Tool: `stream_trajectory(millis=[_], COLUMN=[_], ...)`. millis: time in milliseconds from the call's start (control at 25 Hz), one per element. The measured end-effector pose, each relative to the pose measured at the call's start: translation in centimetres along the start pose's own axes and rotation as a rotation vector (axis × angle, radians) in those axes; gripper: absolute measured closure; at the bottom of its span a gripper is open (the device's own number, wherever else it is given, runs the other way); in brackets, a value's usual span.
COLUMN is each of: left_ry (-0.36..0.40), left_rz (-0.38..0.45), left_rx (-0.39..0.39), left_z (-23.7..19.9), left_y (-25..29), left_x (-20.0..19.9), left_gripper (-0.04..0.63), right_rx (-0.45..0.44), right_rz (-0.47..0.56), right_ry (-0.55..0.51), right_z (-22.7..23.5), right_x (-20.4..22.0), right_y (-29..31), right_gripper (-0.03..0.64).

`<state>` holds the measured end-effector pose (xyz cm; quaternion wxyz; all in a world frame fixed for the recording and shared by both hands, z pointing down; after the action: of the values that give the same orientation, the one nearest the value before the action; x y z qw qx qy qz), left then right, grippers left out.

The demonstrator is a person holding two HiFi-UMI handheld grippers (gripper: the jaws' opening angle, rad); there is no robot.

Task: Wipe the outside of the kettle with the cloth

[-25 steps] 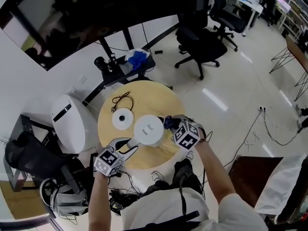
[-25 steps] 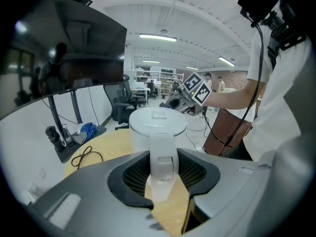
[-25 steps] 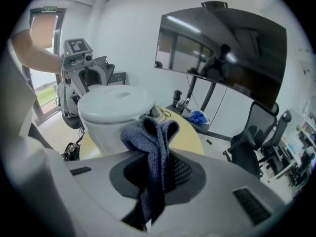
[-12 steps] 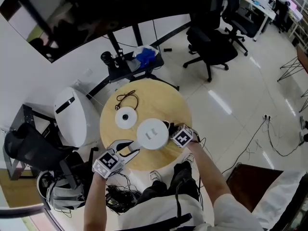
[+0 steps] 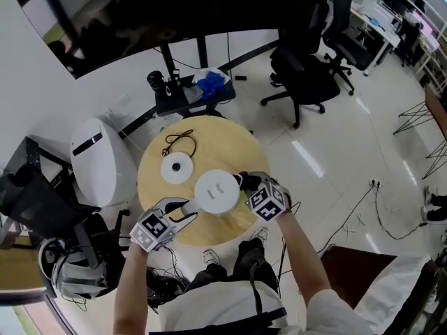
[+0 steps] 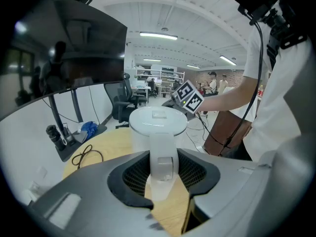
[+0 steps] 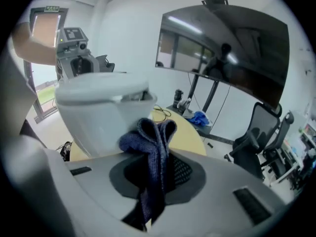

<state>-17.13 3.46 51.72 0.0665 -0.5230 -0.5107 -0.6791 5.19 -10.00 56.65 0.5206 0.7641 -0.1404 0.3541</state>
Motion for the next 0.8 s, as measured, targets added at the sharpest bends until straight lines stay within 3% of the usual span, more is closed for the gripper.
stream_trajectory(millis=[200, 400, 480, 520, 640, 680, 760, 800], left_ry=[-0.002, -0.018, -0.064, -0.090, -0.160, -0.174, -0.201, -0.227], left_rz=[0.003, 0.015, 0.057, 0.094, 0.261, 0.311, 0.351, 0.343], left_rx=[0.002, -0.021, -0.047, -0.068, -0.201, -0.258, -0.385, -0.451], left_z=[0.0, 0.1, 0.4, 0.5, 1.0, 1.3, 2.2, 2.6], left_y=[0.0, 0.2, -0.3, -0.9, -3.7, -4.4, -4.8, -4.4], left_x=[0.0, -0.2, -0.5, -1.0, -3.6, -4.8, -6.6, -7.3], left_gripper=[0.428, 0.416, 0.287, 0.273, 0.284, 0.322, 0.400, 0.405], right_rx=[0.050, 0.078, 0.073, 0.067, 0.034, 0.020, -0.011, -0.028], right_rz=[0.067, 0.046, 0.030, 0.030, 0.064, 0.076, 0.090, 0.093], right_ry=[-0.021, -0.076, -0.098, -0.102, -0.090, -0.091, -0.104, -0.111], right_z=[1.1, 0.9, 0.8, 0.8, 1.0, 1.1, 1.2, 1.4], right_x=[-1.9, -1.6, -1.2, -1.0, -1.1, -1.3, -1.7, -1.7], right_y=[-2.2, -2.5, -2.1, -2.0, -2.0, -2.0, -2.1, -2.1], right_gripper=[0.552, 0.552, 0.552, 0.552, 0.552, 0.552, 0.552, 0.552])
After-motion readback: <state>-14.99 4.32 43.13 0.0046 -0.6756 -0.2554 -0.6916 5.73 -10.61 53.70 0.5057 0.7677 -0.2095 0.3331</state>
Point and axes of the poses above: the fingertips, and each gripper's own axes: y forward along the fingers, z to its right, x out of its underside, the point moved 8 cm from there along -y, backward along the fingers
